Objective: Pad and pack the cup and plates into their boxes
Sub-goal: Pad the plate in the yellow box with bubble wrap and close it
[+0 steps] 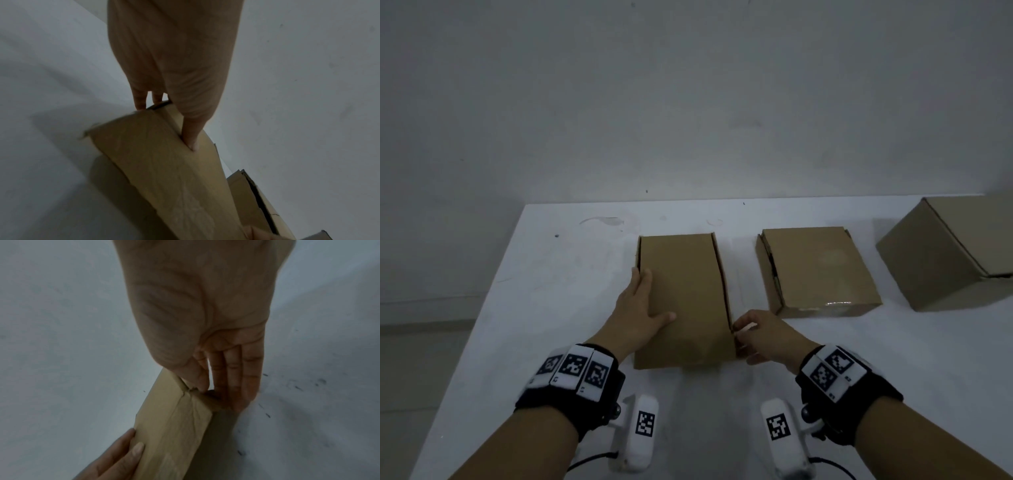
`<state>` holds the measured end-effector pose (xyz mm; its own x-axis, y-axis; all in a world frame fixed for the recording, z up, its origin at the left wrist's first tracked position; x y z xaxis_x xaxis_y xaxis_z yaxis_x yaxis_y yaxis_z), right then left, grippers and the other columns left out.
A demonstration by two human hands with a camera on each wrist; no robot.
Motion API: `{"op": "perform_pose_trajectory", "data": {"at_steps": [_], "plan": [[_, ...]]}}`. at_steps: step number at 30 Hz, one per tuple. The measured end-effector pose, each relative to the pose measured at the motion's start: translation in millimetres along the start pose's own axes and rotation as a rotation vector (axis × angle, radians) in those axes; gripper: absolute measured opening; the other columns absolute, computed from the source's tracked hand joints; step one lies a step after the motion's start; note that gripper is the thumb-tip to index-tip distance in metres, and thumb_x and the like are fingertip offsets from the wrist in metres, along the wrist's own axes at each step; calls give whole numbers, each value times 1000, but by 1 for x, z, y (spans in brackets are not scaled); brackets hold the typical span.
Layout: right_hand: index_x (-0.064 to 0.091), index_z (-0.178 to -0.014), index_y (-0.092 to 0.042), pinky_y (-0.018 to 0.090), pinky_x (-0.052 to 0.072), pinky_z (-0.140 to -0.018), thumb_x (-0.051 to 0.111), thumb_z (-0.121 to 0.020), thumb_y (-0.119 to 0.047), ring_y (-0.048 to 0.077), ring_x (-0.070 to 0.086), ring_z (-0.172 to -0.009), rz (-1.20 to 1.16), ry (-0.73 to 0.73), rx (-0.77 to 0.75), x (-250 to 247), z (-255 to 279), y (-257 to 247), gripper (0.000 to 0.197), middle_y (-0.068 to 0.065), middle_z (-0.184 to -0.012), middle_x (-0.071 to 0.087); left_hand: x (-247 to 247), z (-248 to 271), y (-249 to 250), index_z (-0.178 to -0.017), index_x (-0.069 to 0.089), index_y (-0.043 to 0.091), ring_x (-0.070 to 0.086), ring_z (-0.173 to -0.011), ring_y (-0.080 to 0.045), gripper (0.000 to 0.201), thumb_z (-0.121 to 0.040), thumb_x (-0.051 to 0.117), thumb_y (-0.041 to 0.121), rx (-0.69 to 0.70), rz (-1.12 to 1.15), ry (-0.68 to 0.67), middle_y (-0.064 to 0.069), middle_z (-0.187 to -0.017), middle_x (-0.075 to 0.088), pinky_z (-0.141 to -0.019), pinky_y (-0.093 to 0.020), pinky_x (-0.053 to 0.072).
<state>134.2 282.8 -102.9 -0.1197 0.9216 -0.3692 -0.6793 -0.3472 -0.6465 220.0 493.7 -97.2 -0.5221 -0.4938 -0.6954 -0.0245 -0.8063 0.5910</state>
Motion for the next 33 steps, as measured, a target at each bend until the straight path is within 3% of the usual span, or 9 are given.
{"op": "perform_pose_trajectory", "data": {"at_steps": [6,12,15,17,19,22,25,31,33], "plan": [[57,-89,-9,33,56,-68,50,-94,-4,19,59,-65,-335,17,33,0,7,16,10,10,-76,58,4,-1,-3,-149,-13,21,6,-146,-18,95,-89,58,39,21,97,-20,5,-157,-21,-116,-35,17],[52,-82,-3,31,59,-53,54,-92,0,23,57,-61,-545,87,74,5,11,19,11,15,-71,55,7,0,-3,-149,-12,21,6,-146,-17,94,-89,58,37,23,111,-6,6,-157,-20,-115,-34,17],[56,-88,0,32,59,-58,58,-92,-10,27,64,-67,-590,33,76,8,17,14,12,19,-82,61,7,0,-4,-149,-13,22,7,-146,-17,94,-89,58,38,24,108,-7,6,-157,-20,-115,-34,18],[58,-95,-1,34,59,-69,66,-87,-16,28,67,-79,-632,-67,48,12,19,12,18,18,-92,66,8,0,-5,-149,-13,23,6,-146,-17,95,-89,58,39,25,109,-7,6,-157,-20,-115,-34,18],[59,-96,-4,37,59,-76,71,-82,-9,26,67,-84,-664,-112,4,15,20,11,20,14,-95,68,8,-1,-5,-149,-13,23,6,-146,-17,94,-89,58,38,26,107,-4,7,-157,-20,-115,-33,18],[60,-87,-4,30,59,-73,68,-77,8,22,65,-81,-643,-20,-59,17,16,15,18,11,-90,65,7,-1,-5,-149,-13,23,7,-146,-16,94,-89,58,37,25,110,-4,7,-157,-20,-115,-33,18],[59,-81,-4,25,58,-69,68,-75,14,19,64,-76,-647,45,-87,17,15,19,21,11,-84,65,7,-1,-6,-149,-13,23,6,-146,-16,94,-89,58,38,28,108,-9,7,-156,-21,-115,-32,18],[62,-75,-12,32,56,-76,80,-65,3,18,65,-75,-436,232,-191,15,10,26,26,5,-75,68,7,-2,-5,-149,-13,22,6,-146,-17,94,-90,58,38,23,96,-11,7,-156,-21,-115,-33,18],[61,-75,-13,27,54,-72,82,-64,-2,16,64,-74,-346,274,-226,14,9,25,26,4,-75,68,7,-2,-5,-149,-13,22,6,-146,-17,94,-90,58,38,25,97,-7,6,-157,-20,-115,-33,17]]}}
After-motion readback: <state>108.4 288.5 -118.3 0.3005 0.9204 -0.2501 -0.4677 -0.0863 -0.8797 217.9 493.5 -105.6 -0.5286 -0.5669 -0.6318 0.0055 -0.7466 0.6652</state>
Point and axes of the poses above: each hand's wrist, its own z-axis away from the middle knuckle, its own x-axis out of the palm, y = z × x, the point moved 4 cm from there along -z, towards the middle knuckle
